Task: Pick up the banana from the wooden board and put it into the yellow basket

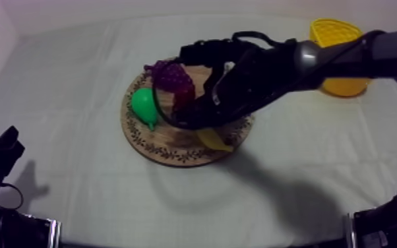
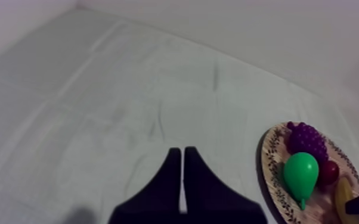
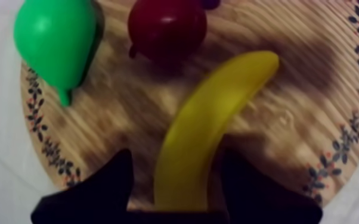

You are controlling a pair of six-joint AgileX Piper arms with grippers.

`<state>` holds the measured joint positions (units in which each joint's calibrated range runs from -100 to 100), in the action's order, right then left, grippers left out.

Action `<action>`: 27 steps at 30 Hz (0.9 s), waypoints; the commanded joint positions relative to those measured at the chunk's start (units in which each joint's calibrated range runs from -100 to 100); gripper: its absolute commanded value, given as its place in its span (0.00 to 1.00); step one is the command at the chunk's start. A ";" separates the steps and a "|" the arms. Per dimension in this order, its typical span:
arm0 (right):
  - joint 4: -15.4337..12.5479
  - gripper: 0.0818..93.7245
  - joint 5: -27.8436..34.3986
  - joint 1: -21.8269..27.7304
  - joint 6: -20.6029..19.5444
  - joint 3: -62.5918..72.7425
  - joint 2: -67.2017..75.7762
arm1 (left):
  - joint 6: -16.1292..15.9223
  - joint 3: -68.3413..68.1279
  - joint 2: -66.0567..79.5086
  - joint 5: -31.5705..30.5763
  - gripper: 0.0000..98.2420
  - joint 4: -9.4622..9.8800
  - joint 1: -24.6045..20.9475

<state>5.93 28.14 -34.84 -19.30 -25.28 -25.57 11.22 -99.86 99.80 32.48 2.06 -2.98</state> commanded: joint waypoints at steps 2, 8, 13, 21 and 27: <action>-0.04 0.46 0.70 0.10 0.06 2.33 -2.76 | 0.01 -0.03 0.03 0.02 0.00 0.01 -0.03; 0.66 0.34 1.15 0.19 -0.10 4.70 -5.40 | 0.00 -0.03 0.03 0.02 0.00 0.01 -0.03; 2.16 0.19 0.90 0.34 -1.44 5.17 -6.23 | -0.01 -0.03 0.03 0.02 0.00 0.01 -0.03; 4.48 0.11 3.75 1.12 -3.39 5.16 -3.59 | -0.01 -0.03 0.03 0.02 0.00 0.01 -0.03; 3.61 0.10 10.00 3.01 -1.98 6.54 2.61 | -0.01 -0.03 0.03 0.02 0.00 0.01 -0.03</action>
<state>9.64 36.35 -32.23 -21.47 -19.04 -24.57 11.22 -99.86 99.80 32.48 2.06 -2.98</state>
